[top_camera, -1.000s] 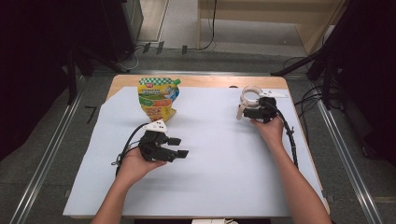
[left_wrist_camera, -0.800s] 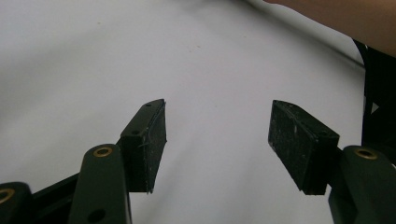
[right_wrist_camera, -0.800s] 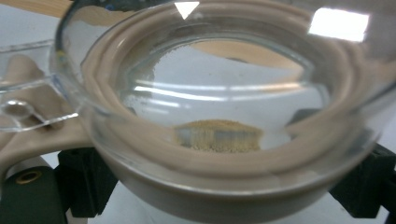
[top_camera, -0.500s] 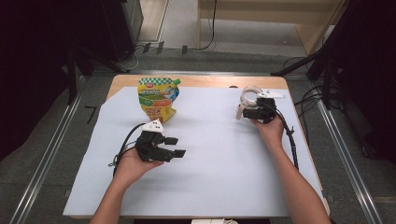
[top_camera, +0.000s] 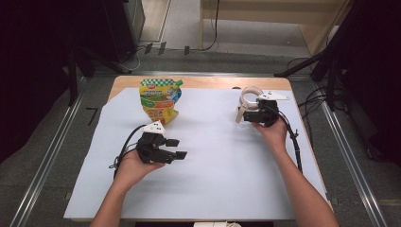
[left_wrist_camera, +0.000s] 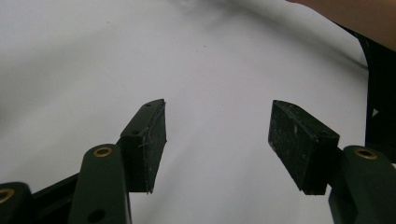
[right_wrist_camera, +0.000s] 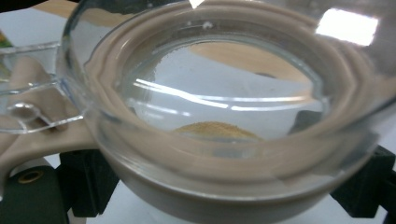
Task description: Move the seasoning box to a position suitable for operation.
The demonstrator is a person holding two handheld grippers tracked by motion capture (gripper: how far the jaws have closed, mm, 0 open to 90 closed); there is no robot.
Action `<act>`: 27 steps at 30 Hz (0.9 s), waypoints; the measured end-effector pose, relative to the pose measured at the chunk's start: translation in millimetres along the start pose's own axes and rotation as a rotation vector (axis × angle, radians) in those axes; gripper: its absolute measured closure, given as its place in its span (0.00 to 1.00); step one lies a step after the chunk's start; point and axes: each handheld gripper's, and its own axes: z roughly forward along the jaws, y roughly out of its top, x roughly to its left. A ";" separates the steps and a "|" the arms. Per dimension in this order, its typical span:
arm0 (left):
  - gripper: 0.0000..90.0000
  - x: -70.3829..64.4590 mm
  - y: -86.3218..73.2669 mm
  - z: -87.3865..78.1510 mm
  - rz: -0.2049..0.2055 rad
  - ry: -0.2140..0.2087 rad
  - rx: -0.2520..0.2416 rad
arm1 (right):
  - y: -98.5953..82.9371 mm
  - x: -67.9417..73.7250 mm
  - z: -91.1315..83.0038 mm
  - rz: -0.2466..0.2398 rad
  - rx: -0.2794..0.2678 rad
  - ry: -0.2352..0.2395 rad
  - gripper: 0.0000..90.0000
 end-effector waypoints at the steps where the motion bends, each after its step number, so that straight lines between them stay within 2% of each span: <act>1: 0.42 0.2 0.1 -0.1 0.000 0.001 0.001 | 0.4 3.2 -2.6 -0.005 0.003 0.009 0.13; 7: 0.42 -0.8 1.0 0.9 -0.004 -0.002 -0.003 | 0.0 23.6 -16.7 -0.023 -0.008 0.056 0.13; 13: 0.42 -2.8 1.7 2.3 -0.008 -0.024 0.002 | -5.2 43.1 -26.6 -0.037 0.008 0.100 0.13; 16: 0.42 -3.0 1.2 2.7 0.006 -0.008 0.014 | -8.7 49.7 -31.3 -0.036 0.005 0.120 0.13; 27: 0.42 1.8 -0.1 -1.4 0.000 0.014 0.010 | -19.3 74.7 -47.4 -0.047 0.021 0.176 0.13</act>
